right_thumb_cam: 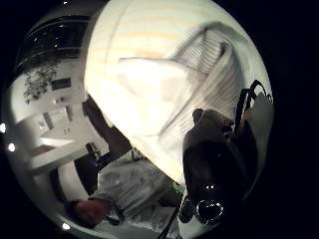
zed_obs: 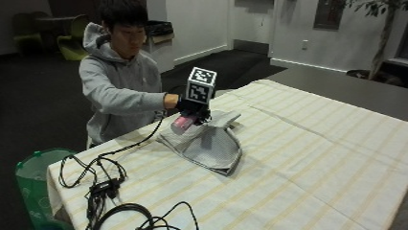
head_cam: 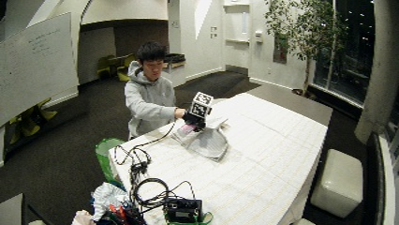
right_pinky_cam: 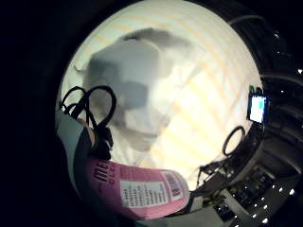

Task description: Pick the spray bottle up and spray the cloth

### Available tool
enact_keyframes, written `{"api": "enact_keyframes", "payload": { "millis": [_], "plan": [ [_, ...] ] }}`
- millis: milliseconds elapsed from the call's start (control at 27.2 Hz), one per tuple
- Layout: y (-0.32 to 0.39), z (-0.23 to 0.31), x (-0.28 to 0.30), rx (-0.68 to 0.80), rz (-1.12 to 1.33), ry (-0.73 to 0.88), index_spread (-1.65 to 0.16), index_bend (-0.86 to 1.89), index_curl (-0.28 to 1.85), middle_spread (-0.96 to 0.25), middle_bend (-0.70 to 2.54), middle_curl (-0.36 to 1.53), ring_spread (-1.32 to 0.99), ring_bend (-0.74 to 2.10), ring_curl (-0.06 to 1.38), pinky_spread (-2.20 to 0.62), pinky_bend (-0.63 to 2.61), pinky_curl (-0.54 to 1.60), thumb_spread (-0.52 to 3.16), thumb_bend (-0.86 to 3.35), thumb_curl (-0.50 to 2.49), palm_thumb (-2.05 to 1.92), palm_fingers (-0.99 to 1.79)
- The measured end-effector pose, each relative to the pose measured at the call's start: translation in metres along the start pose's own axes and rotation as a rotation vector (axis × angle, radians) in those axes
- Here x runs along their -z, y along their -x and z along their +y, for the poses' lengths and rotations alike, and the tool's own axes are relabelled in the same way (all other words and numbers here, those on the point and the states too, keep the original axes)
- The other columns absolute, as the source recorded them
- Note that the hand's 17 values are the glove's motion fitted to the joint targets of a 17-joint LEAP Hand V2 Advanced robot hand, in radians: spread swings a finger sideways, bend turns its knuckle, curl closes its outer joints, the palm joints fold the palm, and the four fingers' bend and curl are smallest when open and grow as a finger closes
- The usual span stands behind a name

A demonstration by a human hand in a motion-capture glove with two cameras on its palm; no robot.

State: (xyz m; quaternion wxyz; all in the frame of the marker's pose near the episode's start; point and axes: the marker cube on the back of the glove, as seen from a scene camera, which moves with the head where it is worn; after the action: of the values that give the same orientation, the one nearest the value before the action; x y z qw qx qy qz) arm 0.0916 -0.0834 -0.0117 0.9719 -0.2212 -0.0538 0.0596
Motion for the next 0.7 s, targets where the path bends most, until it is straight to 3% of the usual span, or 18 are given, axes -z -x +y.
{"api": "enact_keyframes", "payload": {
  "millis": [147,367,514,697],
  "plan": [
    [0.051,0.006,0.034,0.175,-0.281,-0.249,-0.12,0.59,0.53,-0.06,0.63,0.50,-0.13,0.65,0.47,-0.17,0.38,0.43,0.09,-0.02,0.73,0.96,1.40],
    [0.143,0.003,0.043,0.375,-0.935,-0.602,-0.12,0.59,0.53,-0.06,0.63,0.50,-0.13,0.65,0.47,-0.17,0.37,0.44,0.10,-0.02,0.74,0.97,1.39],
    [0.204,-0.013,0.007,0.461,-1.166,-0.660,-0.12,0.58,0.53,-0.06,0.63,0.50,-0.13,0.65,0.47,-0.17,0.38,0.44,0.09,-0.02,0.74,0.97,1.39],
    [0.257,-0.042,-0.054,0.510,-1.181,-0.605,-0.11,0.58,0.53,-0.06,0.63,0.50,-0.12,0.65,0.47,-0.16,0.38,0.44,0.09,-0.02,0.75,0.97,1.38]
  ]
}}
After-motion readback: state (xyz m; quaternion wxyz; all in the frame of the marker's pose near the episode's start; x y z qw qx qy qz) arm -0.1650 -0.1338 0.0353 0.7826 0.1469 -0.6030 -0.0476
